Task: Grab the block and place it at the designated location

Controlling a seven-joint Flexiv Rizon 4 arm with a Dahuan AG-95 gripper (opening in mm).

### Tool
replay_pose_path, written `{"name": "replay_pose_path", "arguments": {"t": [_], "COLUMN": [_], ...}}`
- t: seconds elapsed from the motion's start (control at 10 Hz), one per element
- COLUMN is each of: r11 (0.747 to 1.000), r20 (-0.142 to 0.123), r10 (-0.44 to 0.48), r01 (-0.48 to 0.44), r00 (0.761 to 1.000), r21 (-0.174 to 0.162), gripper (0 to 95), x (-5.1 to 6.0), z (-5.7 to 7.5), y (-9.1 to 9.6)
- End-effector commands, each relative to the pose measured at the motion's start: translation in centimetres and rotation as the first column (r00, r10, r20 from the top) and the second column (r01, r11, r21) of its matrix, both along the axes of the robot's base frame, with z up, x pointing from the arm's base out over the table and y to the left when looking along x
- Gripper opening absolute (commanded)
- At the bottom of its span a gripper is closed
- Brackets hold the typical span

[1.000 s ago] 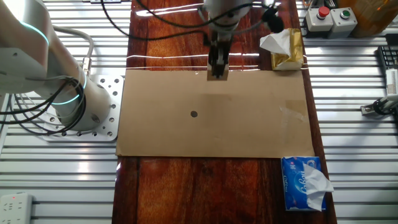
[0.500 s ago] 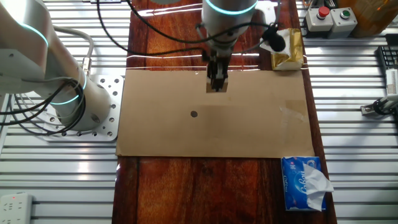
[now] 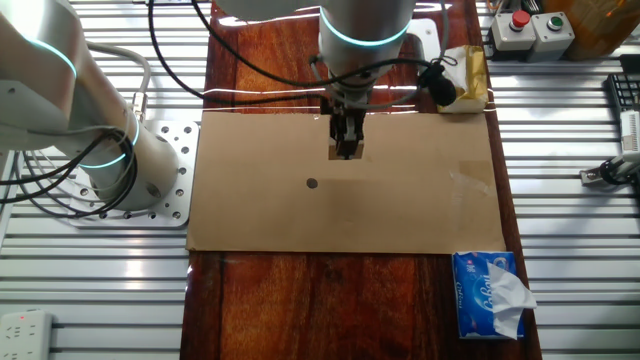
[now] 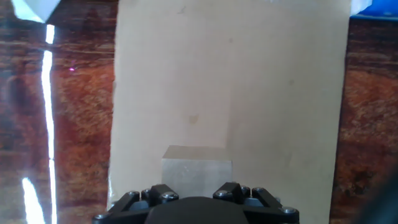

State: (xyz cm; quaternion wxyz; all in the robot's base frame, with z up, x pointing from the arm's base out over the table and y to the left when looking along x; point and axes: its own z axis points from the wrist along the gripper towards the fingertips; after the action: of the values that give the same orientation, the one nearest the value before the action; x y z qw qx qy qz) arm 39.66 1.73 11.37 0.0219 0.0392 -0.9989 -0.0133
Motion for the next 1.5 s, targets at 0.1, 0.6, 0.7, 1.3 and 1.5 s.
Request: {"name": "replay_pose_path", "arguments": {"t": [0.1, 0.6, 0.7, 1.3, 1.5], "r11": [1.000, 1.000, 1.000, 1.000, 1.000], "r20": [0.000, 0.002, 0.004, 0.007, 0.009], "r10": [0.001, 0.001, 0.001, 0.010, 0.017], "r01": [-0.001, -0.001, -0.001, -0.010, -0.017], "r00": [1.000, 1.000, 1.000, 1.000, 1.000], "r21": [0.000, 0.004, 0.004, 0.005, 0.006], "gripper": [19.0, 19.0, 19.0, 19.0, 19.0], "x": [-0.1, 0.2, 0.2, 0.4, 0.2], "z": [0.0, -1.1, -1.5, -2.9, -3.1], "y": [-0.1, -0.6, -0.7, -2.0, -2.6]}}
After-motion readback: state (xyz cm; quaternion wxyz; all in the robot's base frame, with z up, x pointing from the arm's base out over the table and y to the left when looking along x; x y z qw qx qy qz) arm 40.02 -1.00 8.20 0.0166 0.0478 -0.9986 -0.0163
